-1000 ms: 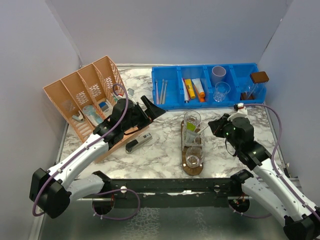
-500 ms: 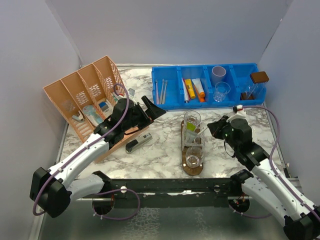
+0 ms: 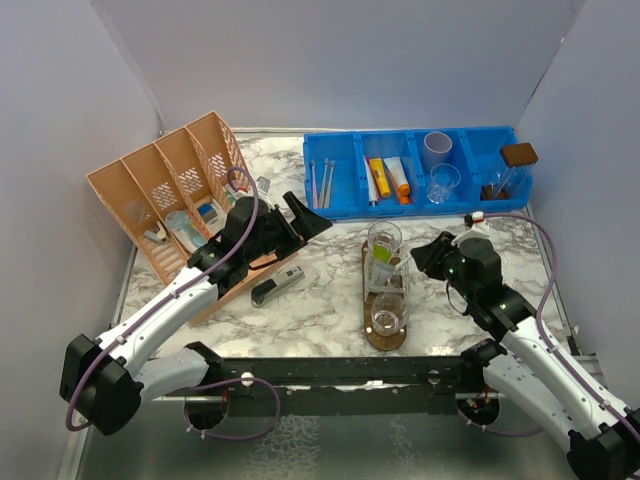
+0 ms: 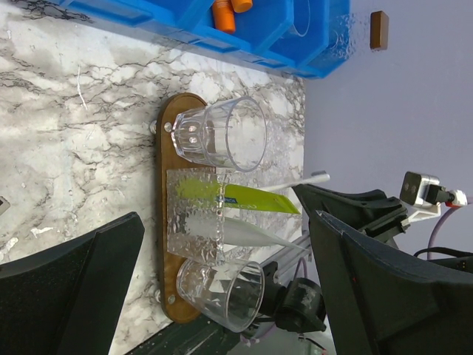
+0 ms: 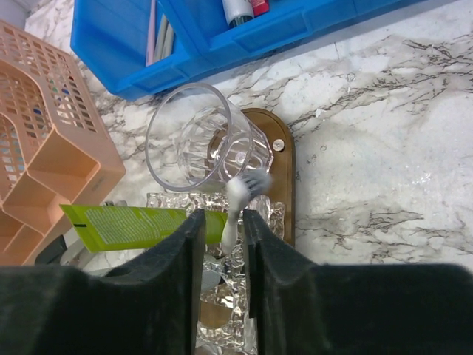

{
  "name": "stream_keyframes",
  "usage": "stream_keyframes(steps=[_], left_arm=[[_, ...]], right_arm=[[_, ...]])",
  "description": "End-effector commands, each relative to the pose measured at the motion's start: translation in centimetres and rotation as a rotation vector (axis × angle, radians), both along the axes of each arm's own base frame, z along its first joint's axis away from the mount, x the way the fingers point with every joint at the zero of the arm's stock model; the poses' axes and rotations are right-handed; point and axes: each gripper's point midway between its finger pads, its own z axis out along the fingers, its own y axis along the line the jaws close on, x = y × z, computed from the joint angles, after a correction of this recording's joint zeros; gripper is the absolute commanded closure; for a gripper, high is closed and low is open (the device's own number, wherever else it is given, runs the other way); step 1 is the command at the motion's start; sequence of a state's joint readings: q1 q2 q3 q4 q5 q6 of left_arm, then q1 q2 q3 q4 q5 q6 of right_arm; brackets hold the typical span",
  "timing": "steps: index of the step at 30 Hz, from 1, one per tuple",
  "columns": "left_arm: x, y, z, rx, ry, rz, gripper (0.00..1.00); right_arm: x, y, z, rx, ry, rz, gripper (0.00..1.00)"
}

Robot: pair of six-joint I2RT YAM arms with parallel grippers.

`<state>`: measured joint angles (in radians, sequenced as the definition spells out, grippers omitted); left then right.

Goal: Prepare toiletry sets of a toothbrush and toothpaste on the tray
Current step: Place the toothbrush in the toothpaste holder.

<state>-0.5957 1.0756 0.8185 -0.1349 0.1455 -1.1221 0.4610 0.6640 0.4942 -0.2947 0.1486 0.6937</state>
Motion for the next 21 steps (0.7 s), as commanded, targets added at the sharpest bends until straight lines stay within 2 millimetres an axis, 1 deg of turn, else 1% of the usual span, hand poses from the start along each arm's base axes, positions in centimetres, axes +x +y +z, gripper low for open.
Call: stream_keyframes(steps=[1, 5, 7, 9, 13, 16, 20, 21], left_arm=[[0.1, -0.2, 0.4, -0.008, -0.031, -0.018, 0.02], [0.2, -0.2, 0.4, -0.003, -0.035, -0.019, 0.02], [0.3, -0.2, 0.3, 0.004, -0.039, -0.021, 0.01], [0.4, -0.1, 0.2, 0.016, -0.044, -0.018, 0.01], [0.9, 0.3, -0.1, 0.072, -0.074, -0.017, 0.01], [1.8, 0.9, -0.3, 0.158, -0.102, -0.01, 0.01], [3.2, 0.8, -0.3, 0.279, -0.152, -0.052, 0.01], [3.6, 0.7, -0.4, 0.312, -0.16, -0.071, 0.01]], right_arm=[[0.0, 0.3, 1.1, 0.01, -0.033, 0.016, 0.66], [0.0, -0.5, 2.5, -0.033, -0.057, -0.001, 0.5], [-0.2, -1.4, 3.2, -0.079, -0.068, -0.018, 0.43], [-0.3, -2.5, 4.5, -0.126, -0.094, -0.043, 0.38], [-1.0, -4.2, 7.4, -0.209, -0.164, -0.054, 0.32], [-1.7, -4.8, 9.5, -0.238, -0.205, -0.049, 0.28], [-1.9, -4.4, 11.6, -0.233, -0.247, -0.014, 0.27], [-1.8, -4.5, 11.9, -0.218, -0.244, -0.031, 0.24]])
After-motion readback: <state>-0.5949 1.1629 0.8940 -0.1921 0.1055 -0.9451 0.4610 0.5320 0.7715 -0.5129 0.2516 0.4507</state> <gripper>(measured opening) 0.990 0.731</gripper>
